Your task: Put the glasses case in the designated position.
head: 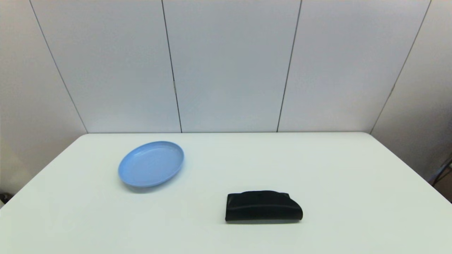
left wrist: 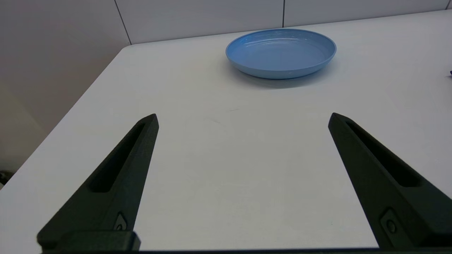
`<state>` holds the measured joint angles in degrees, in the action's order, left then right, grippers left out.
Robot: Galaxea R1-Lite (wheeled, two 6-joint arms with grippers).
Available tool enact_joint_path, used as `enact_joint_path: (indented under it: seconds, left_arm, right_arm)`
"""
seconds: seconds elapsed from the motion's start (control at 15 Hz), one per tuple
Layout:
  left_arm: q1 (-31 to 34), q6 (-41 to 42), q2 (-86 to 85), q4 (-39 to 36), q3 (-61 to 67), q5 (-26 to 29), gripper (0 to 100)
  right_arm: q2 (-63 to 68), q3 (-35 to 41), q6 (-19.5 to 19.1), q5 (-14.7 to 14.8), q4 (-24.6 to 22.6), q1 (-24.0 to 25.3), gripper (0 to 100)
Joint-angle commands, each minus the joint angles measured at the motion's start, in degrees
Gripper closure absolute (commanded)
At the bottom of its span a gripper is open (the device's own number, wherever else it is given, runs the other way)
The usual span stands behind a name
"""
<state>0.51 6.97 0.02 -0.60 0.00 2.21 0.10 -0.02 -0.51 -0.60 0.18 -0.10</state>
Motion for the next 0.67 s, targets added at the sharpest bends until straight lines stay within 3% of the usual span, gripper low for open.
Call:
enact_joint_path:
  seconds: [0.07, 0.67]
  left_arm:
    - [0.0, 0.1, 0.1, 0.0, 0.0, 0.0, 0]
    - [0.0, -0.2, 0.0, 0.1, 0.0, 0.0, 0]
  right_arm:
    - [0.1, 0.0, 0.0, 0.0, 0.0, 0.0, 0]
    - [0.0, 0.0, 0.0, 0.0, 0.0, 0.0, 0]
